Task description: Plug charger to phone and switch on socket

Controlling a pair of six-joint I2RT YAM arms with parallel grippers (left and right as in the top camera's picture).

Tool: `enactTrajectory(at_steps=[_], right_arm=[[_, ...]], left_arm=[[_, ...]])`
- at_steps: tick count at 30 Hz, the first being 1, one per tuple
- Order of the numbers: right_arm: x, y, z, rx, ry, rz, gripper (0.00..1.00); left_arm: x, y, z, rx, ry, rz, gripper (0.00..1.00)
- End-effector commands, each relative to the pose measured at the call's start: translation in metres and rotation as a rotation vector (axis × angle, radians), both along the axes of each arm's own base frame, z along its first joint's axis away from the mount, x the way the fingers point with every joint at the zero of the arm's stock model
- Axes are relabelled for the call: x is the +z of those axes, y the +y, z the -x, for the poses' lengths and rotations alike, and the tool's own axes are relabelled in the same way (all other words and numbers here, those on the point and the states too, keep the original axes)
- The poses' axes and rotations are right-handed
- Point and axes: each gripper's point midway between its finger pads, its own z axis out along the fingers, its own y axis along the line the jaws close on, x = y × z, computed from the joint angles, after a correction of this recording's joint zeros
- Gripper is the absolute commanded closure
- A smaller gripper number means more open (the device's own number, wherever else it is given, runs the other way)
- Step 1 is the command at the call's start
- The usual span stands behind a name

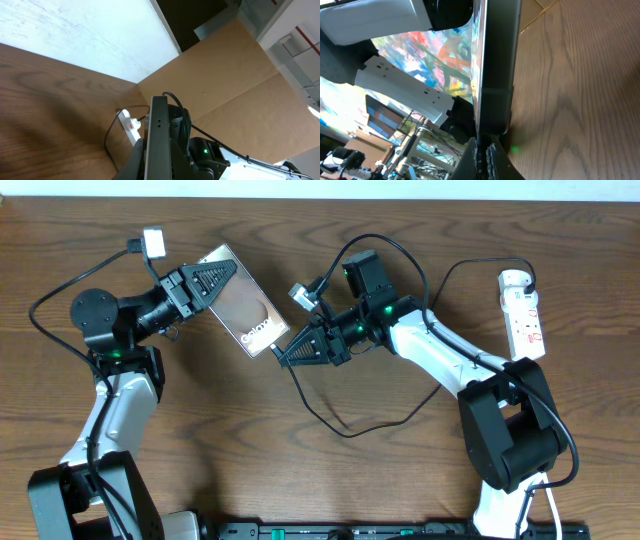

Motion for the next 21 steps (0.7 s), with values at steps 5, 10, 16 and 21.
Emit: enactTrajectory(at_steps=[5,10,16,21], right_arm=[[0.0098,0.0017,0.0013,0.021,-0.020,-0.031,0.99],[0.0114,0.0025,0.0000,0.021,-0.019,-0.031,0.99],[0.0118,0.0005,-0.0030,0.013,-0.019,-0.031,0.99],[0.0119,-0.0019,-0.0062,0.004,-0.019,-0.031,0.99]], left_arm=[[-0.0003,-0.0148,0.0162,-0.098,-0.029,-0.035,0.93],[-0.0004,-0.0150,0.0165,-0.100,-0.029,-0.035,0.93],[-0.0004,-0.0149,0.0164,-0.099,-0.030,-0.035,0.93],[-0.0004,-0.0150,0.0165,-0.100,-0.030,-0.035,0.93]])
